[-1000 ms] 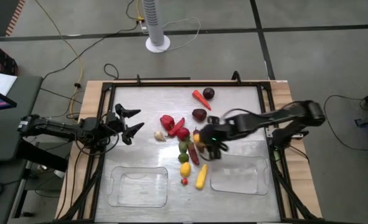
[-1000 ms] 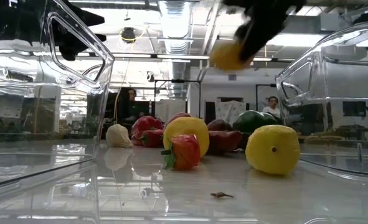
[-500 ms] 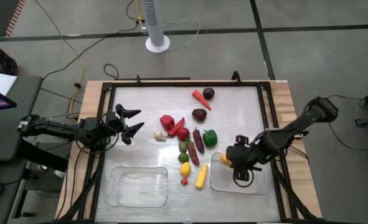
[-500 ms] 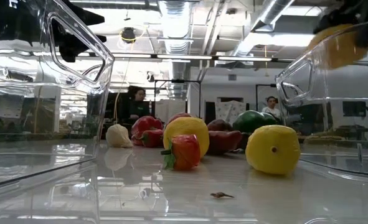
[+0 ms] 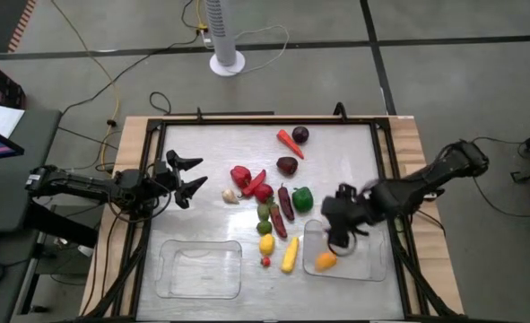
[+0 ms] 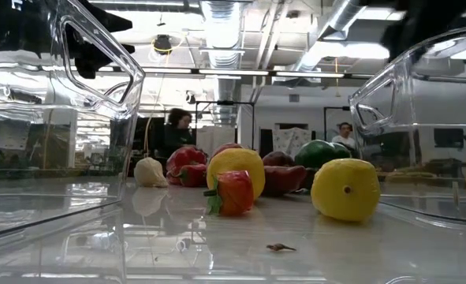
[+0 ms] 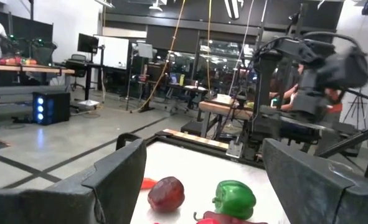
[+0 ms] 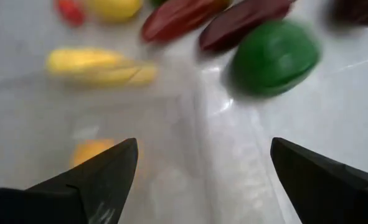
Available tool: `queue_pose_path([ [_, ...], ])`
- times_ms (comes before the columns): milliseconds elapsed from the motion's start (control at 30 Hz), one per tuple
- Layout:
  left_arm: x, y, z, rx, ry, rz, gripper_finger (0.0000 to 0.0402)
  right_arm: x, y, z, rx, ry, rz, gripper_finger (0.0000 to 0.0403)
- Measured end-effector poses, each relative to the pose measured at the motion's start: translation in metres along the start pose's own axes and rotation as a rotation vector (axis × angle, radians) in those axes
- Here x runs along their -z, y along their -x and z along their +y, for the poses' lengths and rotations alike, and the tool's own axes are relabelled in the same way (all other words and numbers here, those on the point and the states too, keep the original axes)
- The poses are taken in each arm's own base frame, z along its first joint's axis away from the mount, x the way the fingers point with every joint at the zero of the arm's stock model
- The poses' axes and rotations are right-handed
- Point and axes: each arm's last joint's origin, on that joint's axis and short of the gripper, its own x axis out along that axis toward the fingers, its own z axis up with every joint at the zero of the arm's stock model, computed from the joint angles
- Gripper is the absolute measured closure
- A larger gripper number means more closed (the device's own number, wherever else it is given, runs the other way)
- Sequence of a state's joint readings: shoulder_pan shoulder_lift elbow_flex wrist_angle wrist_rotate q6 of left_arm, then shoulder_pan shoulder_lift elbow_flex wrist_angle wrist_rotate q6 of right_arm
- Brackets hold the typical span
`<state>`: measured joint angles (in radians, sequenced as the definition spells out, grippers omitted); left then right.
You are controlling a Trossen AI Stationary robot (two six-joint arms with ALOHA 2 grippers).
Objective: Sort produce into baskets
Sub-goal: Put the apple into the right transparent bin
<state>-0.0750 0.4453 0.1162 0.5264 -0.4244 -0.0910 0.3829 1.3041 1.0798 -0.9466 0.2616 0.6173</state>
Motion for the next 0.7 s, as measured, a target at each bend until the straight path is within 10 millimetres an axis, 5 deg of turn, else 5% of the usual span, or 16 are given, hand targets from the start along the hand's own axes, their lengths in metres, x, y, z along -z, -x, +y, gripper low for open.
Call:
queue_pose_path([
  [333,0.0,0.0,0.0,0.002,0.024,0.0,0.0094,-0.052,-0.022,-0.059,0.07,0.053,-0.16,0.0017],
  [700,0.003,-0.002,-0.001,0.008,0.019,0.023,0.0094,-0.095,-0.099,-0.136,0.177,0.069,-0.17,0.0017],
])
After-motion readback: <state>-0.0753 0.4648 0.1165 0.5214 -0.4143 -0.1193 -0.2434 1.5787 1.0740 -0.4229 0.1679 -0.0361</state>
